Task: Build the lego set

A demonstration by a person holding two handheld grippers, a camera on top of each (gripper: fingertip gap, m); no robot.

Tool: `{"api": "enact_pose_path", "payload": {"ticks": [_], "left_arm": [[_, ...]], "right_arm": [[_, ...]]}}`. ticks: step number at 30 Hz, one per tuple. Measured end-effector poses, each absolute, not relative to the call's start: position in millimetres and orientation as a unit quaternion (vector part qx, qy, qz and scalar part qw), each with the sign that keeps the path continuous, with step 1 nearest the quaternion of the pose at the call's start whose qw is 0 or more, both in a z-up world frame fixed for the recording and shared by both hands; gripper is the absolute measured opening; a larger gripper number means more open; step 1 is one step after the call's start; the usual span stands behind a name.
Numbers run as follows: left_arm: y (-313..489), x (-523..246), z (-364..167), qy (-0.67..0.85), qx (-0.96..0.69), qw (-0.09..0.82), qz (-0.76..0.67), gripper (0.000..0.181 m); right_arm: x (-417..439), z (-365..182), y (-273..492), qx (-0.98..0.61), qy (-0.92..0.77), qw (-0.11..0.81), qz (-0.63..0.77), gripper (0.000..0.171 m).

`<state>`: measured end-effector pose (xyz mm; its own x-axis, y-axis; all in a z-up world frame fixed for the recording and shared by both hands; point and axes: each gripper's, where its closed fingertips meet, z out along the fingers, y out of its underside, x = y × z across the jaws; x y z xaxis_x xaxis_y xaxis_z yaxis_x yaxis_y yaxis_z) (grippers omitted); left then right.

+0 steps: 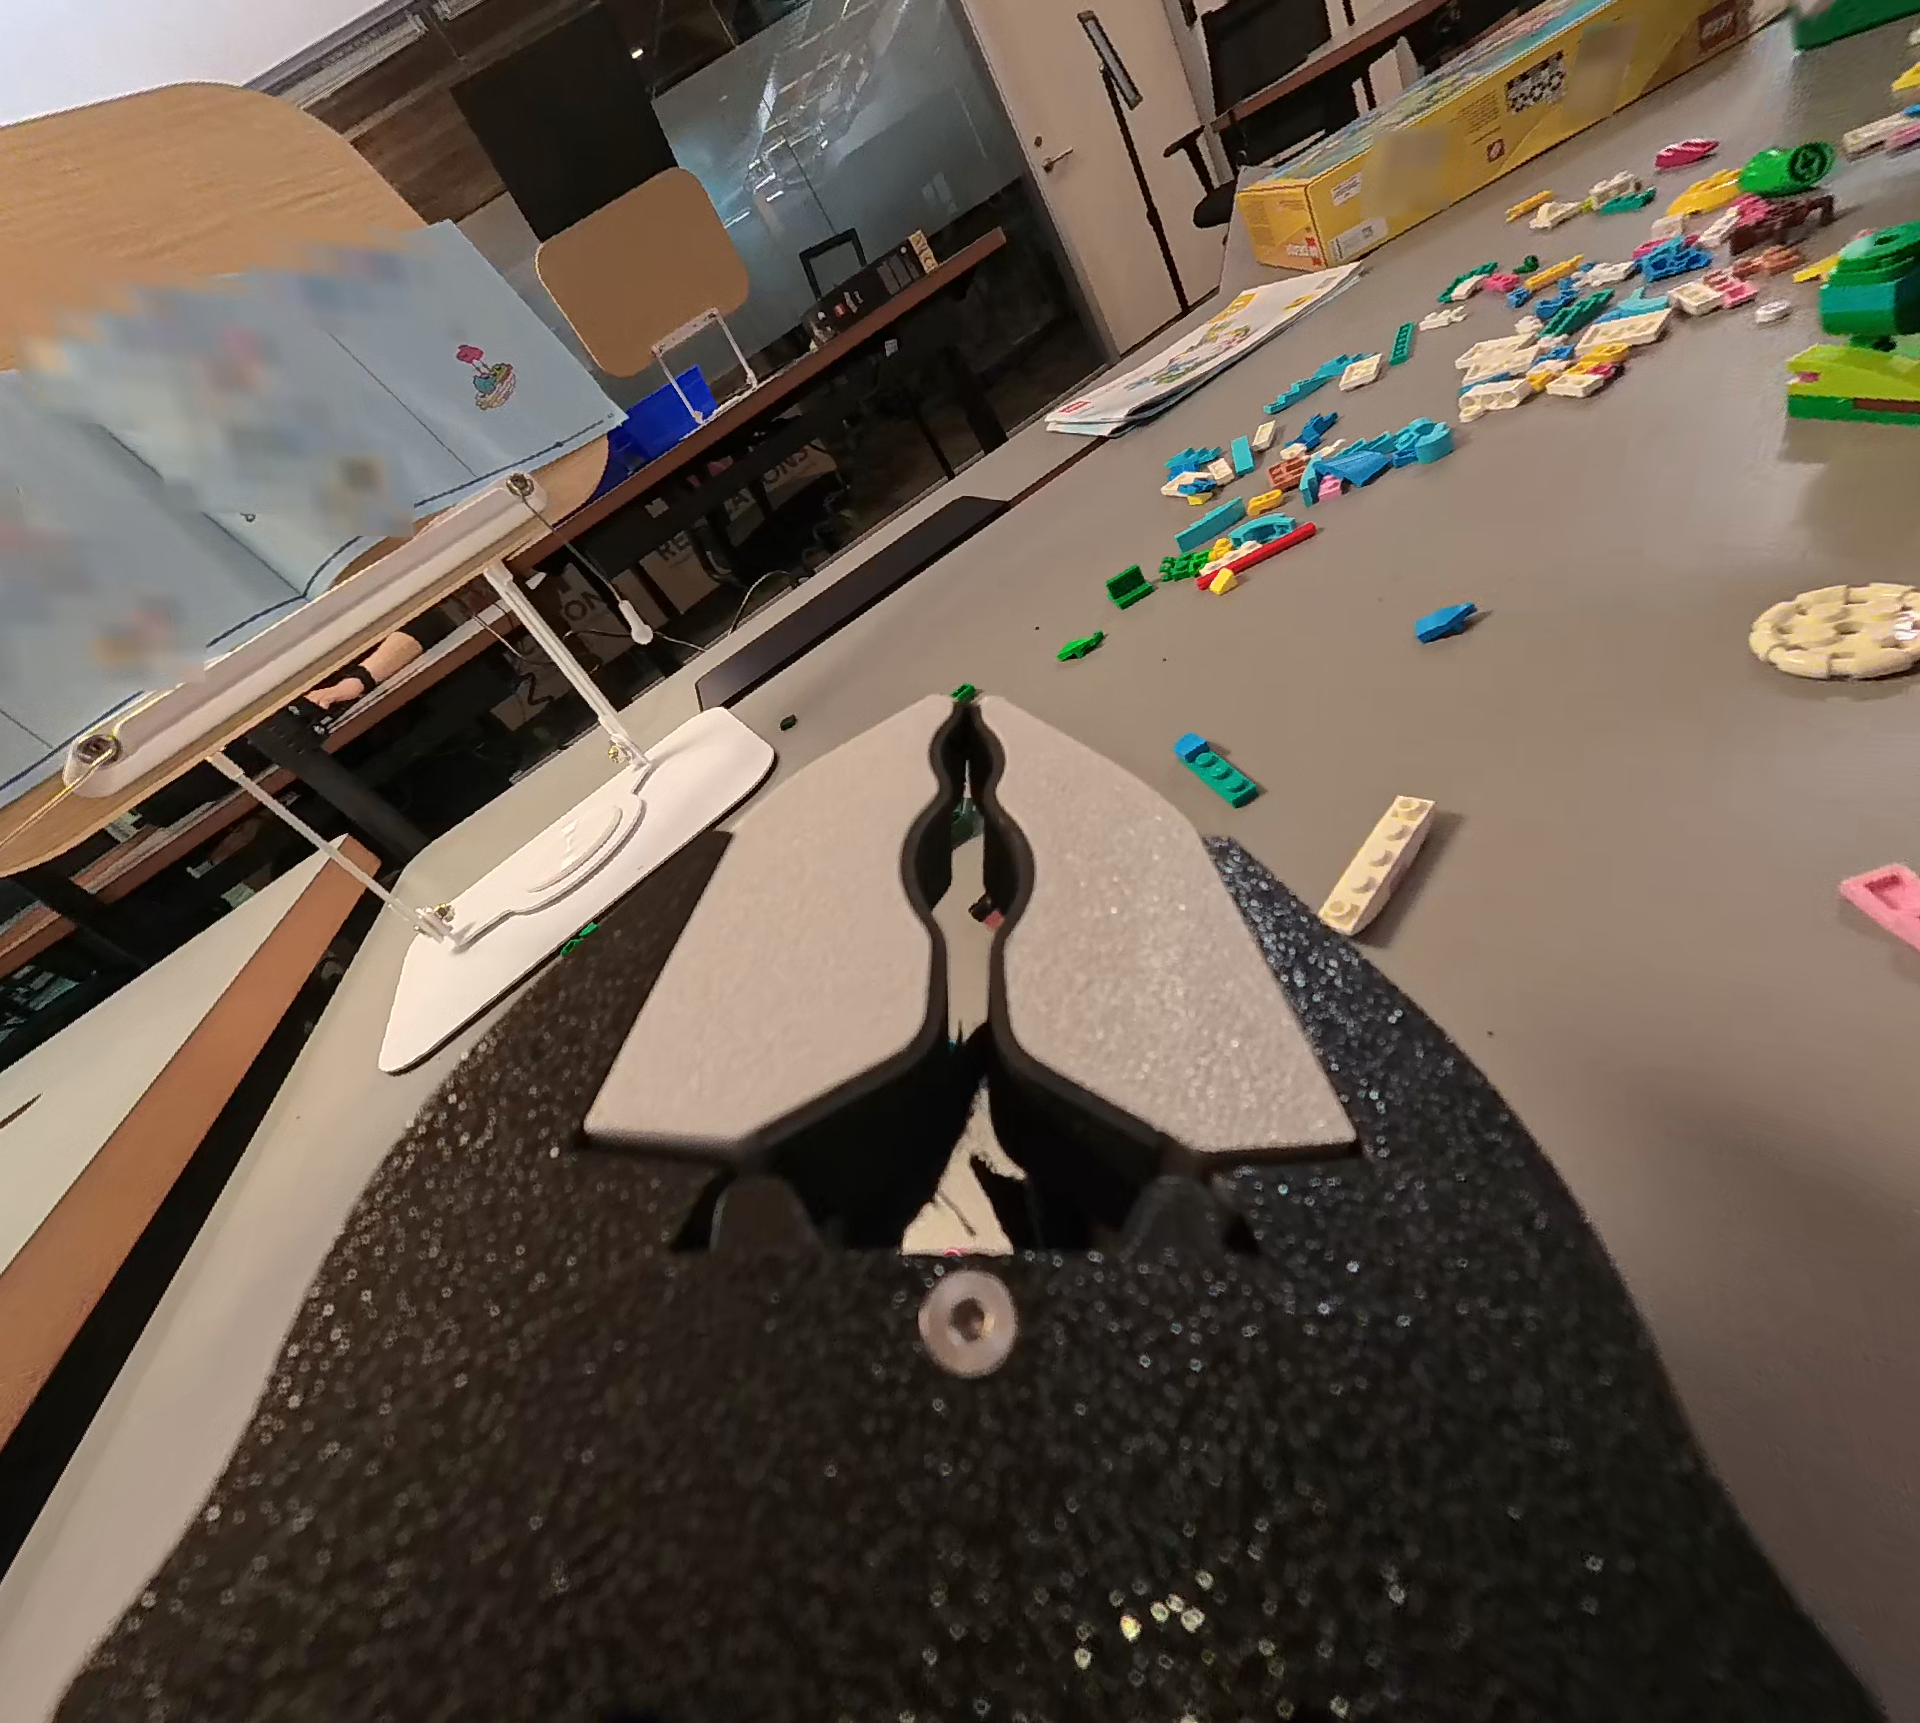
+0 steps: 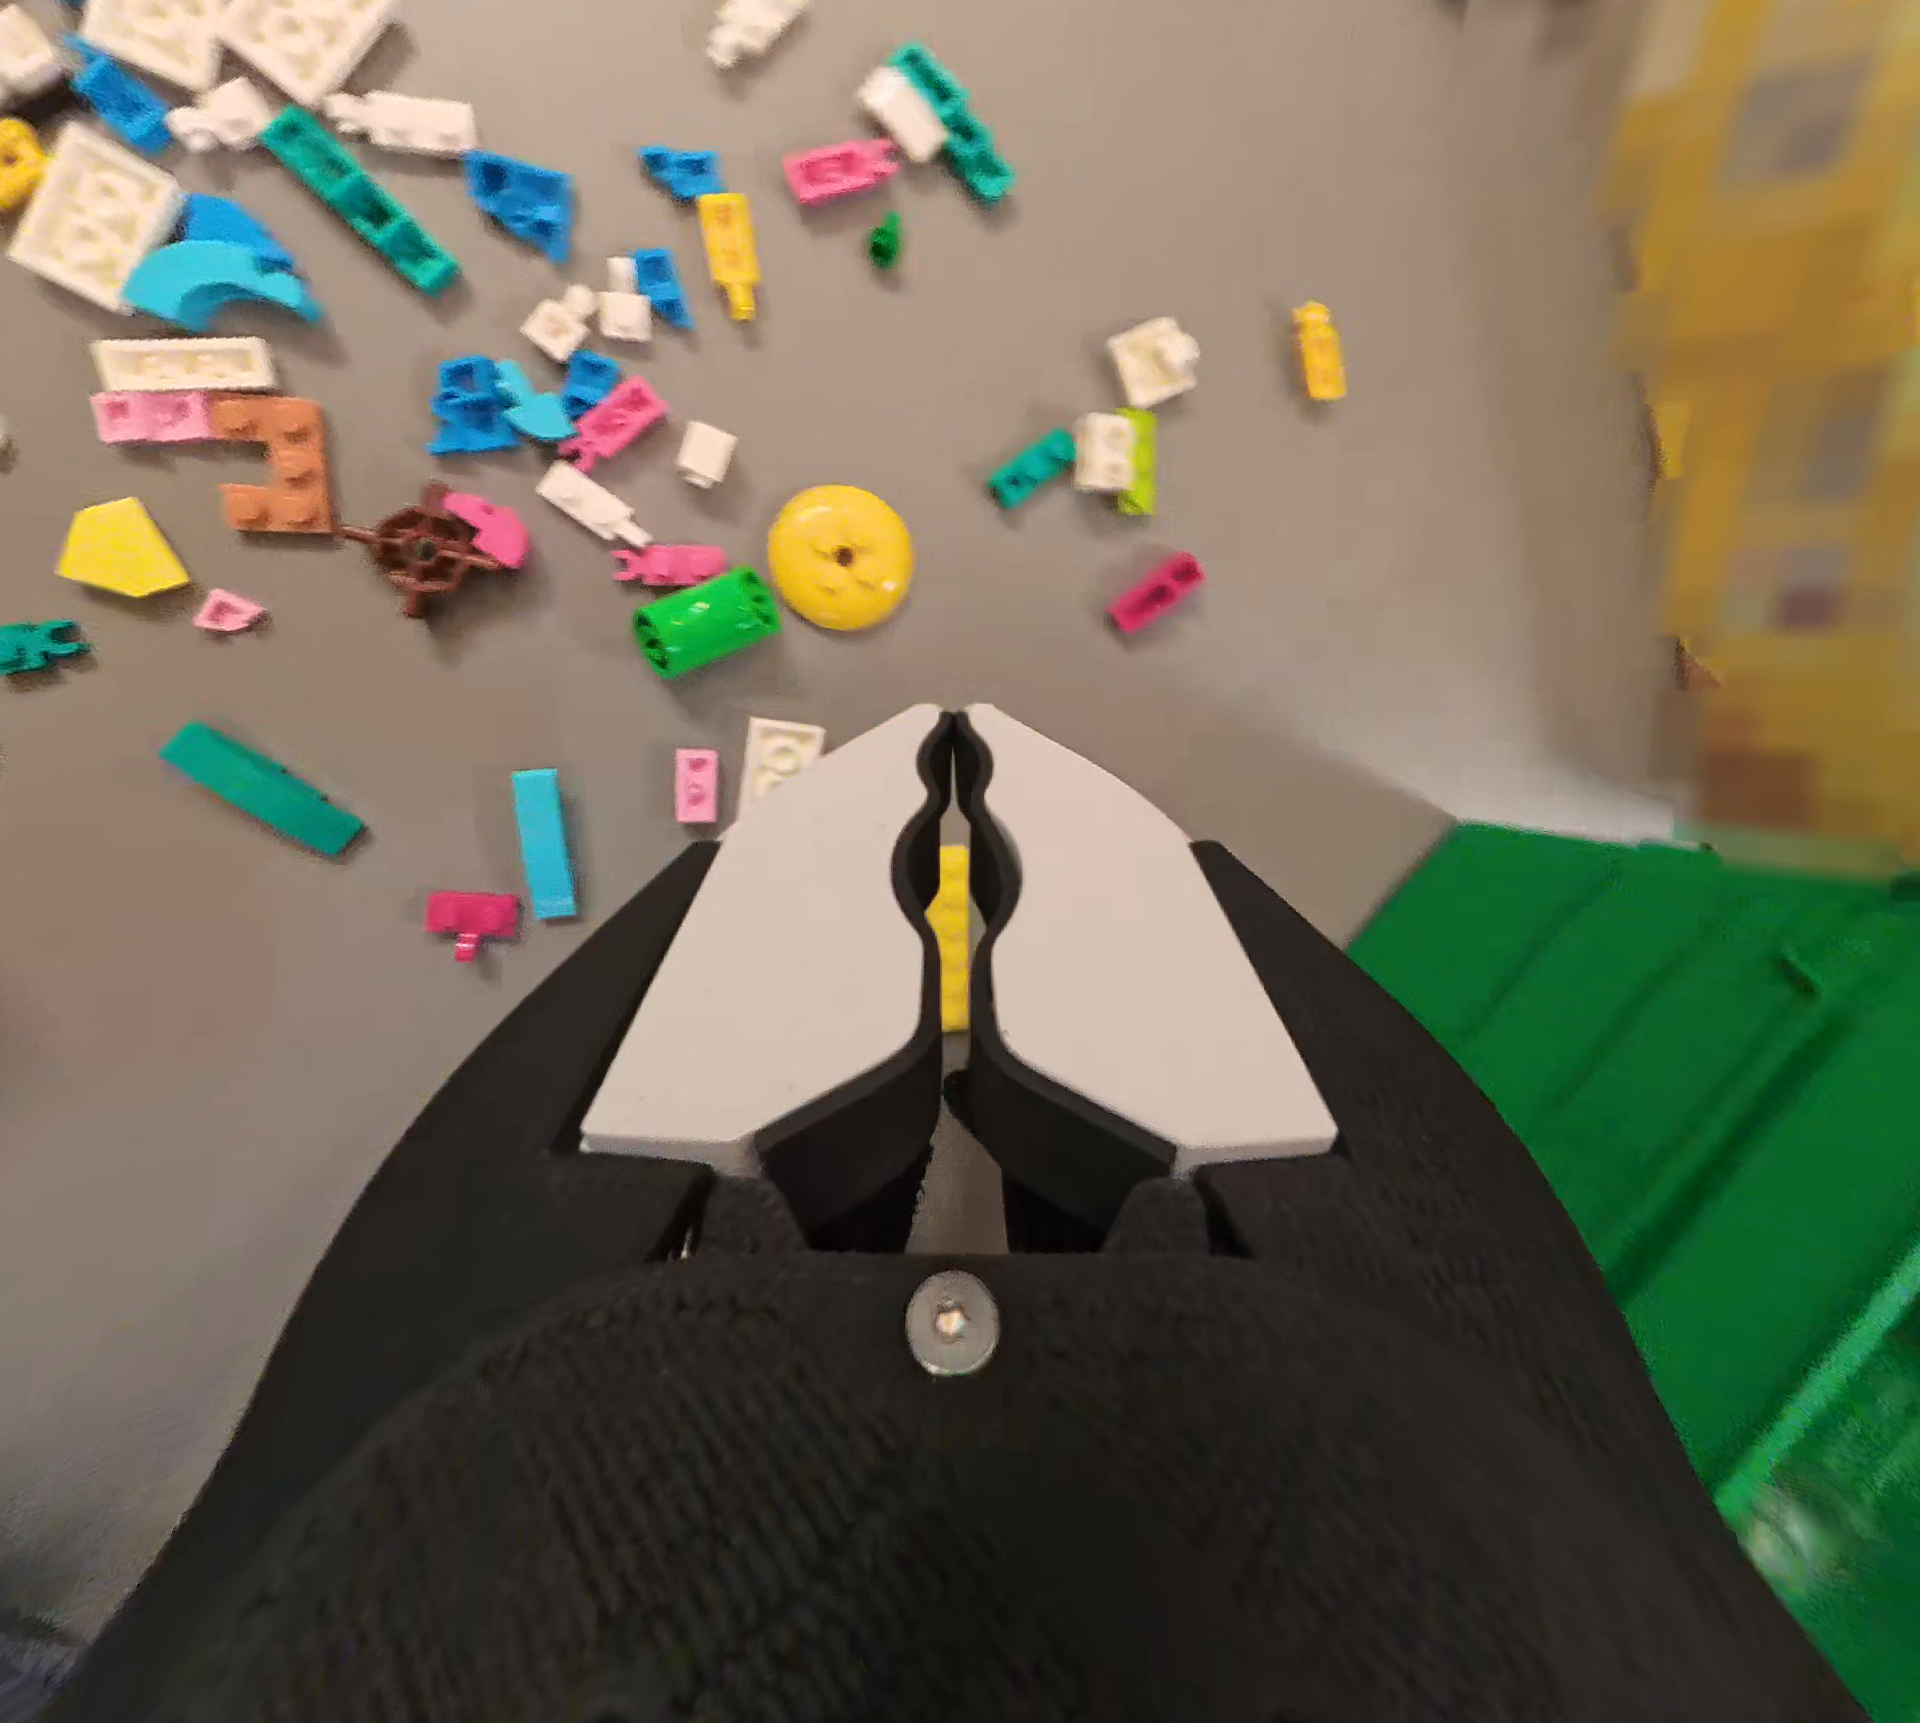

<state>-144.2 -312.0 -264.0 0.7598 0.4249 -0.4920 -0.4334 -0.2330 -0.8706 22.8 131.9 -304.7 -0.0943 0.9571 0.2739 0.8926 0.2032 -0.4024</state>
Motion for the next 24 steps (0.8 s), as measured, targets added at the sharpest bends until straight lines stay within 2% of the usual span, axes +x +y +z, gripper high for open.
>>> {"api": "enact_pose_path", "payload": {"ticks": [1,9,24], "left_arm": [[-312.0,-144.2,-263.9,0.003,-0.705,0.619,0.347,0.000],[-311.8,-143.8,-263.7,0.006,-0.703,0.618,0.351,0.000],[-310.6,-142.8,-264.7,0.013,-0.705,0.613,0.357,0.000]], "right_arm": [[27.1,-299.1,137.8,-0.637,-0.724,0.255,0.070,0.000],[70.9,-273.3,188.0,-0.708,-0.623,0.332,0.021,0.000],[61.3,-271.8,181.5,-0.684,-0.643,0.343,0.038,0.000]]}}
